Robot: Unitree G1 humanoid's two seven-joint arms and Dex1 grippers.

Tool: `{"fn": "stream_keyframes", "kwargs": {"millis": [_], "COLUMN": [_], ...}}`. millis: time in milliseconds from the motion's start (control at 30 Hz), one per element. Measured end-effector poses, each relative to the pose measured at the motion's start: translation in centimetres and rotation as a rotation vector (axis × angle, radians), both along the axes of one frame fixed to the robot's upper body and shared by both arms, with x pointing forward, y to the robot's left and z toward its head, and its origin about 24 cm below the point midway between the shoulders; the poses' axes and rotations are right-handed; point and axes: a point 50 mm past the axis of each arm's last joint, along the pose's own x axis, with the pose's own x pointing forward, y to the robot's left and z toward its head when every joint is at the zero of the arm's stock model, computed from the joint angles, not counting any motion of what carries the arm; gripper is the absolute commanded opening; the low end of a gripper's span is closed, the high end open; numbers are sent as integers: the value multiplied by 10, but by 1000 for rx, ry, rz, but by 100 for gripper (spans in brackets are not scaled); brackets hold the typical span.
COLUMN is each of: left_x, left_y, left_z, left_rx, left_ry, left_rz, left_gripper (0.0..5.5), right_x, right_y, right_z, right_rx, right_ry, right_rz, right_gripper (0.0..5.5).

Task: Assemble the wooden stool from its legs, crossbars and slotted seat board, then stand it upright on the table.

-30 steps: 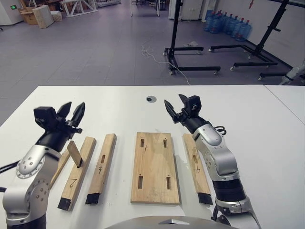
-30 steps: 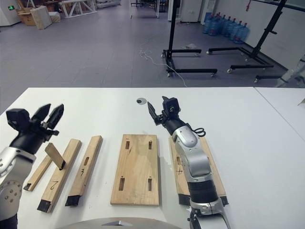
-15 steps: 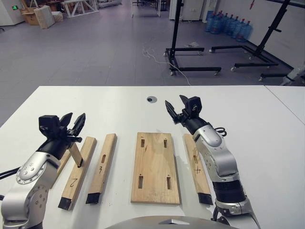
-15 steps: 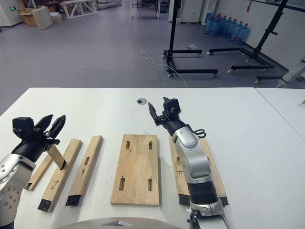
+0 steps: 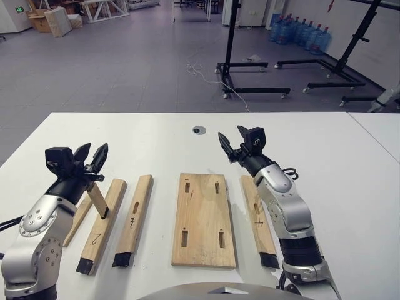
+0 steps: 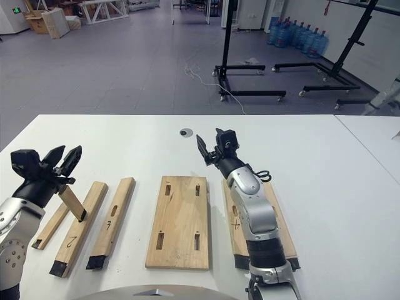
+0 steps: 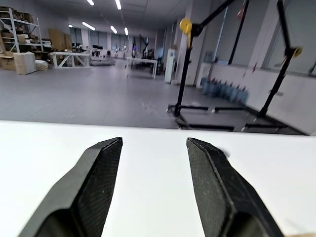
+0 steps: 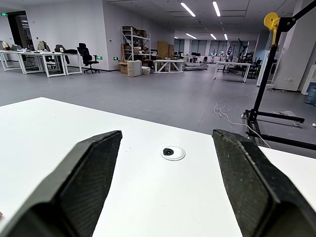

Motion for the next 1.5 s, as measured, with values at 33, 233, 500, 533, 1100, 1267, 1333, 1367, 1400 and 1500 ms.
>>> {"fn": "stream_keyframes", "kwargs": {"millis": [33,233,500,533,1100,1267,1333,1367,1400,1500], "left_x": [2,2,-71,-77,-102,-100,-102,-104,-107,-112], "left_y": [1,68,75,70,34,44,33,27,23,16], "left_z": [15,19,-94,-101,-100,-103,-107,-109,-112,-119], "left_rx": [-9,131,398,403,274,280,260,241,228,208], "left_ry": [-62,68,585,611,773,793,807,812,823,843], "left_rz": [1,311,105,61,-148,-100,-128,-137,-142,-140], "left_gripper": [236,236,342,358,481,481,481,481,481,481], "right_x": [0,-1,-15,-16,-26,-30,-30,-30,-30,-31], "right_y": [0,-2,-6,-6,-6,-4,-4,-5,-5,-6], "right_z": [0,1,-9,-11,-16,-18,-16,-16,-16,-16], "right_rx": [0,3,7,10,25,30,28,24,21,11], "right_ry": [0,-6,19,26,33,40,34,39,40,49], "right_rz": [-1,-19,-73,-80,-155,-152,-146,-143,-142,-133], "right_gripper": [335,335,335,335,335,335,335,335,335,335]}}
